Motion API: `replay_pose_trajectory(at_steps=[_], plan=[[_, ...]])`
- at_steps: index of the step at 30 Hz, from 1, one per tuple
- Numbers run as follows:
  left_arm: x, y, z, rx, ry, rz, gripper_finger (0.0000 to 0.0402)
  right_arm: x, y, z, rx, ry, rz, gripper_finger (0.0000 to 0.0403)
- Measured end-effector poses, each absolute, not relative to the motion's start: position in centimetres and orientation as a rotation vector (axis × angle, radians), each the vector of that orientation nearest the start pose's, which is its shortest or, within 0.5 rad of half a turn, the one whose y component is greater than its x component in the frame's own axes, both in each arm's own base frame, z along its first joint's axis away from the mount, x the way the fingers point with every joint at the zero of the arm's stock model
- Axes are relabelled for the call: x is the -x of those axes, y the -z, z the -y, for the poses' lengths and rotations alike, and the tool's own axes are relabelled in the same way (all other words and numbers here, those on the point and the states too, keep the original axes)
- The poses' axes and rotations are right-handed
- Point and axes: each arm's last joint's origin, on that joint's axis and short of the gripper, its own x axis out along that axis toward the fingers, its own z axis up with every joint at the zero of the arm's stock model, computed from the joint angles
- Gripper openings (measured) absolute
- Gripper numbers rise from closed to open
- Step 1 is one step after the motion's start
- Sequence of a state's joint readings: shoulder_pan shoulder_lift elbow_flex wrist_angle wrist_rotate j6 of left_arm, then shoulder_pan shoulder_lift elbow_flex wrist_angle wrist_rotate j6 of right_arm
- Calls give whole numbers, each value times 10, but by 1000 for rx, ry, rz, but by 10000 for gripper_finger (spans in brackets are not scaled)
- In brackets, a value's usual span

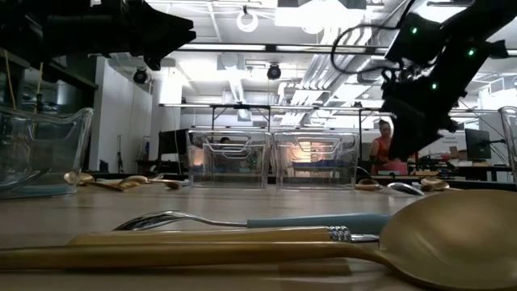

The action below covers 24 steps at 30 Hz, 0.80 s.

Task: Sort silverware by color (type)
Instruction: Put the yellow spoon into the top left transparent bin

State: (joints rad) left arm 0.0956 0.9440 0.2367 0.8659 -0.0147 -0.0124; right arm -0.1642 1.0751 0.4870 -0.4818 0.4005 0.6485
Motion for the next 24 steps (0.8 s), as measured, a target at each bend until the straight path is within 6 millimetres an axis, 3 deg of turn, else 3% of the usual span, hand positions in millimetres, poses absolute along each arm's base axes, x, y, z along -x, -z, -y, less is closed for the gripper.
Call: replay_pose_trajectory(at_steps=[4,10,24], plan=[[-185,-219,-18,-1,-110,160,129,-181,-153,40,-439,800,-942,165],[-185,-219,-18,0,-110,160,129,-195,-146,44,-417,748,-919,165],[-185,-219,-18,16,-108,161,129,-188,-129,50,-513,732,-1094,165]])
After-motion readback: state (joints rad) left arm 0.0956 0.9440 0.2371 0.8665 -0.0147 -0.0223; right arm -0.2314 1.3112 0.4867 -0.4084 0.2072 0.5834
